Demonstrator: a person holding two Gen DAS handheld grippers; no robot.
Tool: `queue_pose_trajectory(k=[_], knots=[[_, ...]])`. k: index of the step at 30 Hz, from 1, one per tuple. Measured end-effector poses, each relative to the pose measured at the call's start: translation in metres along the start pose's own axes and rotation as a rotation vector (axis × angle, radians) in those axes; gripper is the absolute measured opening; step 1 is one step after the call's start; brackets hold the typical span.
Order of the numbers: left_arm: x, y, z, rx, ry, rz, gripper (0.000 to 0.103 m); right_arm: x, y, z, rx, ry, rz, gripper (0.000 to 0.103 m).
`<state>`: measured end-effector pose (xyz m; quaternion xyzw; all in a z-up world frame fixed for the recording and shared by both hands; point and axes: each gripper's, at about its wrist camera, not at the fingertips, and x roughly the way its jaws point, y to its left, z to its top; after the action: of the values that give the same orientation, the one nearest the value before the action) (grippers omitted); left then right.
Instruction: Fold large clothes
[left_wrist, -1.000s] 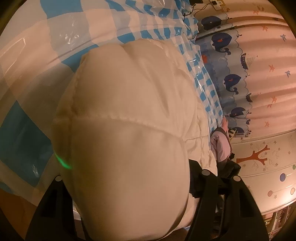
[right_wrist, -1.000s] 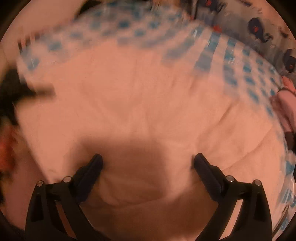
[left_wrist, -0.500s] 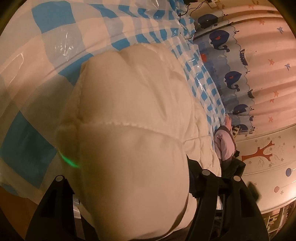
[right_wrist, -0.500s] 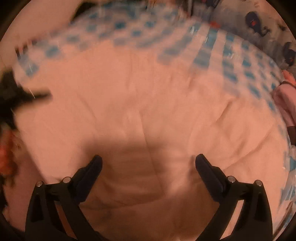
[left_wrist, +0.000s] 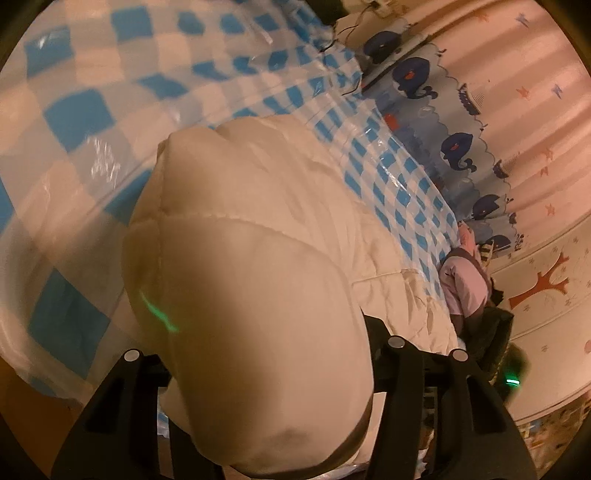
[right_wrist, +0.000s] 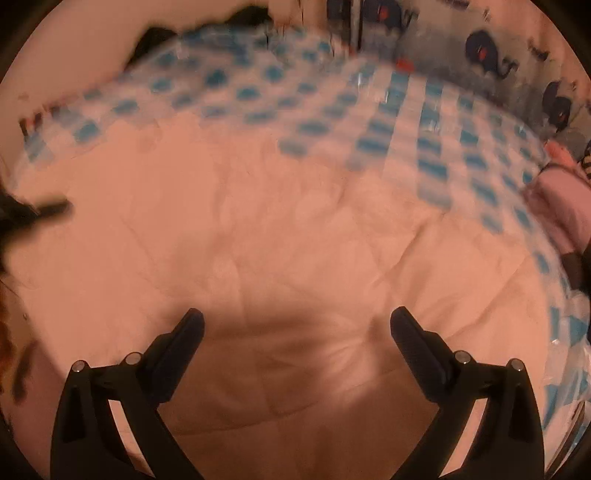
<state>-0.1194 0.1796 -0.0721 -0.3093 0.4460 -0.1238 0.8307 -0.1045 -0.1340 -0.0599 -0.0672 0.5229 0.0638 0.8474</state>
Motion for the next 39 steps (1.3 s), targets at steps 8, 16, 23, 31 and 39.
queue_pose_trajectory(k=[8, 16, 23, 31, 39], knots=[[-0.027, -0.053, -0.007, 0.142, -0.069, 0.047, 0.048, -0.024, -0.013, 0.003, 0.033, -0.106, 0.021, 0.097], [-0.04, -0.094, -0.017, 0.223, -0.107, 0.079, 0.048, 0.01, -0.012, 0.006, -0.038, 0.013, -0.006, 0.097], [-0.048, -0.143, -0.028, 0.362, -0.137, 0.115, 0.048, -0.05, -0.083, -0.015, 0.316, -0.191, 0.434, 0.097], [-0.046, -0.208, -0.055, 0.559, -0.153, 0.181, 0.048, -0.062, -0.148, -0.043, 0.576, -0.26, 0.823, 0.097], [-0.038, -0.267, -0.093, 0.731, -0.143, 0.162, 0.048, -0.06, -0.19, -0.08, 0.781, -0.343, 1.111, 0.097]])
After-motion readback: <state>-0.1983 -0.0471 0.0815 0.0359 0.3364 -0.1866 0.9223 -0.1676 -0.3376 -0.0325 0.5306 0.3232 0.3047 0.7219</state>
